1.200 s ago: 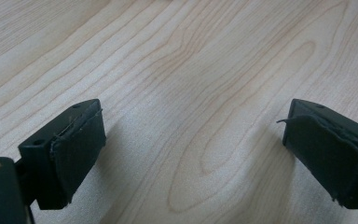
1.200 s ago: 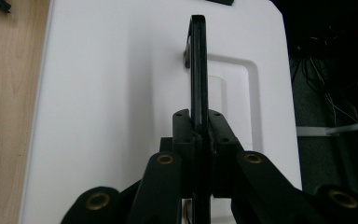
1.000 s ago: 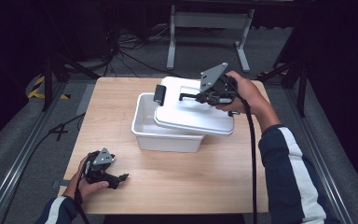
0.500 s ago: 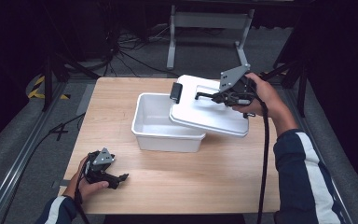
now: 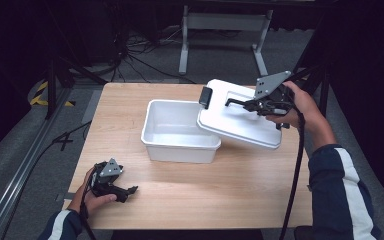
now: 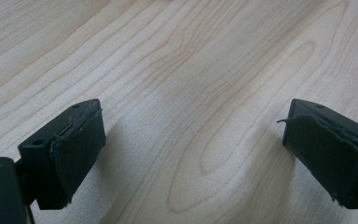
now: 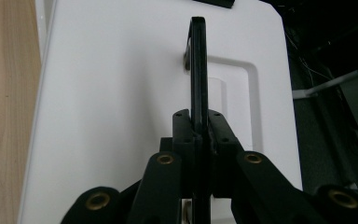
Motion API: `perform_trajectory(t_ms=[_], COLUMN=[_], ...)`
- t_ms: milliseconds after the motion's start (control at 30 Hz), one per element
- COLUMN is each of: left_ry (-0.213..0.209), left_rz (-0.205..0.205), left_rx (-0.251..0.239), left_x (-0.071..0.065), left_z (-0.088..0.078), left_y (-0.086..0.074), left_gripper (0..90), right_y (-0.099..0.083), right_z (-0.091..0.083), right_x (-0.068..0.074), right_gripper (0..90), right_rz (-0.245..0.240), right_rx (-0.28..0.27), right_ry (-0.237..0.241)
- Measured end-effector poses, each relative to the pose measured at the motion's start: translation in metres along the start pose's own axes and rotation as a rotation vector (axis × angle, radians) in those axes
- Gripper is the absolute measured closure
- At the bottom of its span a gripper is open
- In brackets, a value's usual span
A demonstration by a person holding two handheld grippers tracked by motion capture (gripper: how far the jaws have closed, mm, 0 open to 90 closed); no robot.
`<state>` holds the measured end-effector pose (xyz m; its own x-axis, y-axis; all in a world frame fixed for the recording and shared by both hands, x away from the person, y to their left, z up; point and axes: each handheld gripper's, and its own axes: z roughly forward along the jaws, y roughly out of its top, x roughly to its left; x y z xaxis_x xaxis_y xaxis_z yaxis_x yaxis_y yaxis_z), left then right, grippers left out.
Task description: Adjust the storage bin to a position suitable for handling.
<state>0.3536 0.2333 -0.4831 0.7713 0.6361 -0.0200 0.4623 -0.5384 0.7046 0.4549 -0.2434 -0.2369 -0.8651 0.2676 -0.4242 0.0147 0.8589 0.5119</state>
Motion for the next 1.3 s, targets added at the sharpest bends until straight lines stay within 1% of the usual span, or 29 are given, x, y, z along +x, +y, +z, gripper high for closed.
perform_trajectory(t_ms=[67,200,267,433,500,633,700,800,933,967,1033,1300], left_ry=[0.0,0.0,0.0,-0.002,-0.002,-0.002,-0.002,-0.002,-0.002,-0.002,-0.003,-0.003], left_rz=[0.0,0.0,0.002,-0.002,-0.002,-0.003,0.0,0.001,0.0,0.001,0.002,0.002], left_rx=[0.0,-0.001,0.0,0.002,0.001,0.001,0.004,0.004,0.004,0.004,0.002,0.002], left_x=[0.0,0.0,0.0,0.0,0.0,0.0,0.0,0.0,0.0,0.0,0.0,0.0], left_z=[0.0,0.0,0.0,0.0,0.0,0.0,0.0,0.0,0.0,0.0,0.0,0.0], left_y=[0.0,0.0,0.0,0.0,0.0,0.0,0.0,0.0,0.0,0.0,0.0,0.0], left_gripper=[6.2,6.2,6.2,6.2,6.2,6.2,6.2,6.2,6.2,6.2,6.2,6.2], right_y=[-0.005,-0.018,-0.02,-0.034,-0.039,-0.051,-0.053,-0.062,-0.072,-0.074,-0.078,-0.093], right_z=[-0.002,-0.009,-0.01,-0.017,-0.018,-0.02,-0.02,-0.021,-0.02,-0.02,-0.019,-0.004], right_x=[-0.001,-0.002,-0.003,-0.003,-0.004,-0.004,-0.004,-0.005,-0.005,-0.005,-0.006,-0.005], right_gripper=[84.4,84.4,84.4,84.4,84.4,84.4,84.4,84.4,84.4,84.4,84.4,84.4], right_rz=[0.003,0.029,0.032,0.06,0.063,0.088,0.091,0.106,0.123,0.126,0.141,0.167], right_rx=[0.001,-0.004,-0.005,-0.003,-0.004,0.005,0.006,0.015,0.024,0.026,0.031,0.067], right_ry=[-0.003,-0.016,-0.019,-0.035,-0.031,-0.042,-0.04,-0.047,-0.051,-0.059,-0.058,-0.053])
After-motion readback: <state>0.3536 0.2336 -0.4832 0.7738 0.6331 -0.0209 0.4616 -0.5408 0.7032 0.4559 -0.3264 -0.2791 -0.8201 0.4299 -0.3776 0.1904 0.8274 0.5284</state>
